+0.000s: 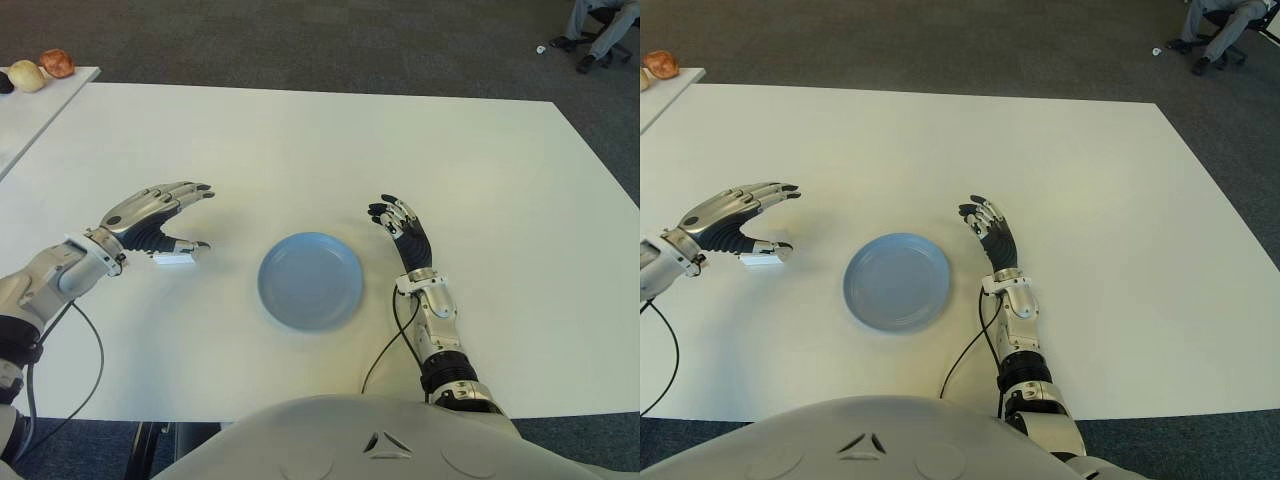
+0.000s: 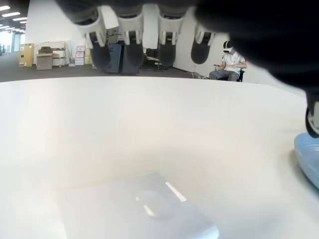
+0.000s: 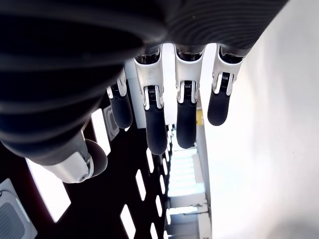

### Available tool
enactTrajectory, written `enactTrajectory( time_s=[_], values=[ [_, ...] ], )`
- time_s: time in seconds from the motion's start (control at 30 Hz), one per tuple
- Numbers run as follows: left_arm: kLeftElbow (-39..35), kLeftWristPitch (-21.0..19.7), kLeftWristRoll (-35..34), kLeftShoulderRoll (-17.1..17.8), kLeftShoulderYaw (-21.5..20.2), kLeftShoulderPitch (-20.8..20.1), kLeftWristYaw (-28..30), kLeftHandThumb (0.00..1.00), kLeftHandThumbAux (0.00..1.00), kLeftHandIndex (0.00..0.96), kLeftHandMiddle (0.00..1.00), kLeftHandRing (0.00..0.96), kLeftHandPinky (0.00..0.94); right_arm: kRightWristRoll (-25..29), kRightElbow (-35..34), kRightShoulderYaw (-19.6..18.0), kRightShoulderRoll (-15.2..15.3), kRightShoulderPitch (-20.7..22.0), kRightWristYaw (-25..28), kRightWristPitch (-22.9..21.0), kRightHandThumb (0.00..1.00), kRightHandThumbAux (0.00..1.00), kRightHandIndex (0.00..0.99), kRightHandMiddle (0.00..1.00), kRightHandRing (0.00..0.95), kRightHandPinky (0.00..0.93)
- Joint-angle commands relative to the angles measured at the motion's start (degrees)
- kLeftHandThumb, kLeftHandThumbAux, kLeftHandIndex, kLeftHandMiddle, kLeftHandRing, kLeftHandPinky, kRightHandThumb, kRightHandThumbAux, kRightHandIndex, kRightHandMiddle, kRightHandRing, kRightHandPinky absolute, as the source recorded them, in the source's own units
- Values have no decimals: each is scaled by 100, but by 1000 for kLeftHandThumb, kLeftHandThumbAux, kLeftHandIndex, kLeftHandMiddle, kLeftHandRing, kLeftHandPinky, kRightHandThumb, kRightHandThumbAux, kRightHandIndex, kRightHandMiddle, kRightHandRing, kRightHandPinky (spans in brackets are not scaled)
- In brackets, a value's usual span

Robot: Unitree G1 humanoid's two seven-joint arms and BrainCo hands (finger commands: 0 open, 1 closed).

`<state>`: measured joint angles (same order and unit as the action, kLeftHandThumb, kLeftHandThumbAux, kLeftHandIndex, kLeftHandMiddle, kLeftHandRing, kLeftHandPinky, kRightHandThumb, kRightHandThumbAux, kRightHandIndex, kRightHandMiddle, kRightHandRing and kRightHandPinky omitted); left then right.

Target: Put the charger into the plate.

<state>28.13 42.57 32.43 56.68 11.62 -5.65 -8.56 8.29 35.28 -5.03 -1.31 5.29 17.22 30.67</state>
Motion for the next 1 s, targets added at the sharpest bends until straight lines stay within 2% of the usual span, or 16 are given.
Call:
enactTrajectory(
  time_s=[0.03,0.3,0.53,0.7,1.0],
  values=[
    [-152,119,-70,100,-273,275,35,202,269,0,0,0,0,-12,399,-4,0,-317,-30,-207,0,581,192,333,282,241],
    [333,476,343,54,-359,343,-334,252,203,0,0,0,0,17,409,-13,19,-299,0,-224,0,581,194,335,287,250],
    [1541,742,1259,-140,164,-189,-1313,260,204,0,0,0,0,47,434,-29,35,-282,49,-205,0,581,202,340,285,227],
    [2251,792,1642,-264,558,-605,-1723,261,224,0,0,0,0,61,450,-43,58,-274,90,-191,0,580,203,340,281,225],
    [2792,887,1930,-323,1069,-905,-2118,296,267,0,0,0,0,106,408,-74,93,-290,159,-235,0,592,207,345,289,231]
  ],
)
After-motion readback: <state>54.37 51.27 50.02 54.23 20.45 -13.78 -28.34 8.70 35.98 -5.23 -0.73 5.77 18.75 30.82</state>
